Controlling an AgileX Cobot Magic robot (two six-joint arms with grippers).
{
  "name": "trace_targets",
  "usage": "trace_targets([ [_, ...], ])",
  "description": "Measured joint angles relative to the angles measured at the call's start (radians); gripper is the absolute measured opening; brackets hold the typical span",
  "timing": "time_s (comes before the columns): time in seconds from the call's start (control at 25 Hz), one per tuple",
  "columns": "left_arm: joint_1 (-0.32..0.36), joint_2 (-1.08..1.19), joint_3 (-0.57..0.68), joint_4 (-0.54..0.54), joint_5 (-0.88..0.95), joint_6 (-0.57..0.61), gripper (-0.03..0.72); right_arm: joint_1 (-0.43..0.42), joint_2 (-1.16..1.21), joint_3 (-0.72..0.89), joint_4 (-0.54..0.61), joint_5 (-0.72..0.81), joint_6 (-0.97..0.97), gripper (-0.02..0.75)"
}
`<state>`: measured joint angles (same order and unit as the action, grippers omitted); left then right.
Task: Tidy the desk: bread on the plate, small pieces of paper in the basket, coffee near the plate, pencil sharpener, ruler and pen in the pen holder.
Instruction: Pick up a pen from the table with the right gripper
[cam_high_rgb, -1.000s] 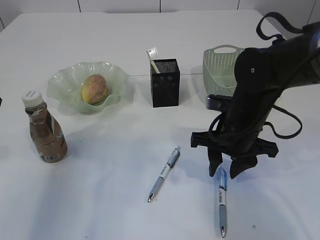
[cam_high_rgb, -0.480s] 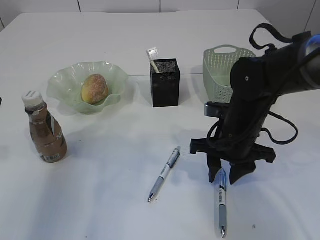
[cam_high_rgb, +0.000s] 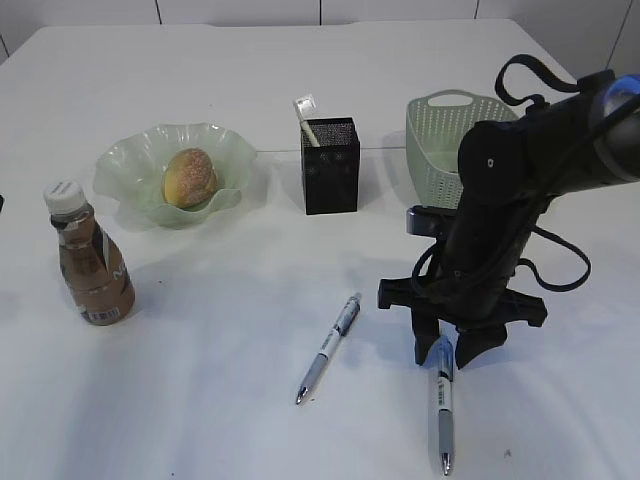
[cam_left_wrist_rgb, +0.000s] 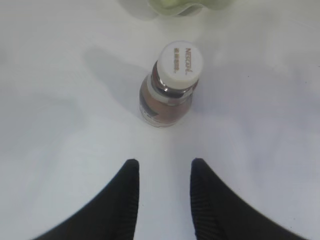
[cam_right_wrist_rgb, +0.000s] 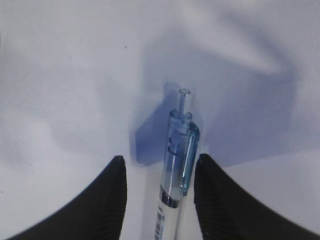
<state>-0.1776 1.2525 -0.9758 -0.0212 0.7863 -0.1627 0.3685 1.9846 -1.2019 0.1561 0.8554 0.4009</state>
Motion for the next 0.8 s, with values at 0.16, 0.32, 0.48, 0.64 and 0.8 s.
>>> trace_targets([
  [0.16,0.0,0.0,0.0,0.0,0.0,0.0,0.238,0.0,0.0,0.0,0.002,-0.001,0.0,0.331],
  [0.32,0.0,0.0,0.0,0.0,0.0,0.0,0.238,0.0,0.0,0.0,0.003,-0.001,0.0,0.322],
  [0.48,0.0,0.0,0.0,0.0,0.0,0.0,0.238,0.0,0.002,0.0,0.006,-0.001,0.002,0.321],
  [0.64,0.0,0.0,0.0,0.0,0.0,0.0,0.238,0.0,0.009,0.0,0.012,-0.001,0.004,0.321],
  [0.8,0.0,0.0,0.0,0.0,0.0,0.0,0.238,0.0,0.013,0.0,0.014,0.001,0.004,0.321],
])
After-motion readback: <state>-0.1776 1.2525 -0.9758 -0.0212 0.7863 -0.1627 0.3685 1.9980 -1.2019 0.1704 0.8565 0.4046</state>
